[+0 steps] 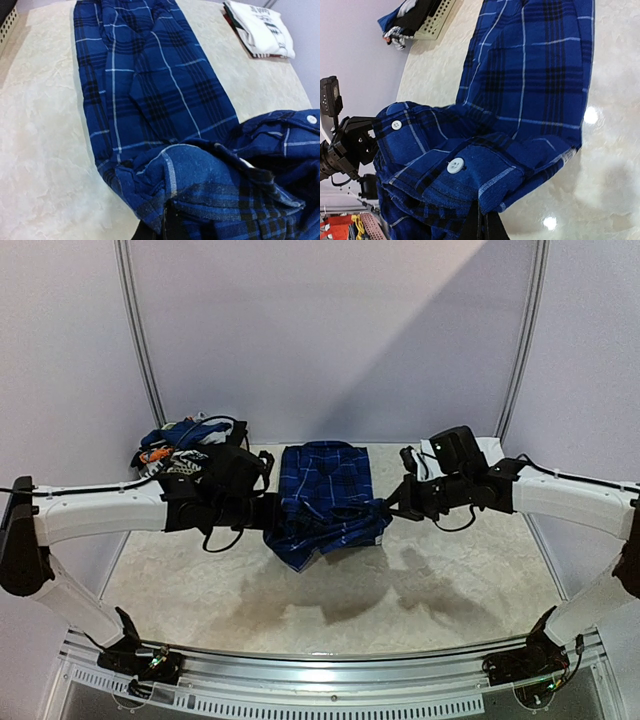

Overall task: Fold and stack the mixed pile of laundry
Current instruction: Fold the rectangle-folded shirt at the center of the board.

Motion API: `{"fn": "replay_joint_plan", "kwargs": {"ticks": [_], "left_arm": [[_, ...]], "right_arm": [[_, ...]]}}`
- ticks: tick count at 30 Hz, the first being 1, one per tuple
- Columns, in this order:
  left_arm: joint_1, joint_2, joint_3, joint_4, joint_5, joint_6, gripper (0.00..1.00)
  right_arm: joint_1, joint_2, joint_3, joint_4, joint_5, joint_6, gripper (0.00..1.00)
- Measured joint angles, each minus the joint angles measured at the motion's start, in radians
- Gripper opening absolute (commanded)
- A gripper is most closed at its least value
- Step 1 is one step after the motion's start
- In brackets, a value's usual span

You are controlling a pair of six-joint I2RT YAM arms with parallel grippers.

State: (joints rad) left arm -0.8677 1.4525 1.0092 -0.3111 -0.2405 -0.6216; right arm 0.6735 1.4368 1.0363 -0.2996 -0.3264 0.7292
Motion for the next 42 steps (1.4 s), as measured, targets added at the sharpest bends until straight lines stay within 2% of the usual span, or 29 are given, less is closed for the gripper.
{"fn": "replay_joint_plan", "kwargs": {"ticks": [16,24,35,38,42], "left_arm": [[0.215,0.277,0.199,-0.007,0.126,0.057,0.0],[0.284,0.43,0.335,-0.005,0.2,0.088,0.0],[0.334,0.574,0.414,0.0,0.266,0.106,0.01],[0.341,0.604,0.431,0.007,0.282,0.106,0.08],[0.352,0.636,0.443,0.021,0.298,0.109,0.35]], "right_arm": [[-0.115,0.338,0.322,-0.064,0.002,-0.063,0.0],[-0.17,0.486,0.444,-0.097,-0.007,-0.085,0.0],[-0.219,0.684,0.581,-0.1,-0.073,-0.095,0.0],[-0.227,0.734,0.617,-0.101,-0.09,-0.098,0.02],[-0.237,0.789,0.663,-0.103,-0.113,-0.104,0.15]]}}
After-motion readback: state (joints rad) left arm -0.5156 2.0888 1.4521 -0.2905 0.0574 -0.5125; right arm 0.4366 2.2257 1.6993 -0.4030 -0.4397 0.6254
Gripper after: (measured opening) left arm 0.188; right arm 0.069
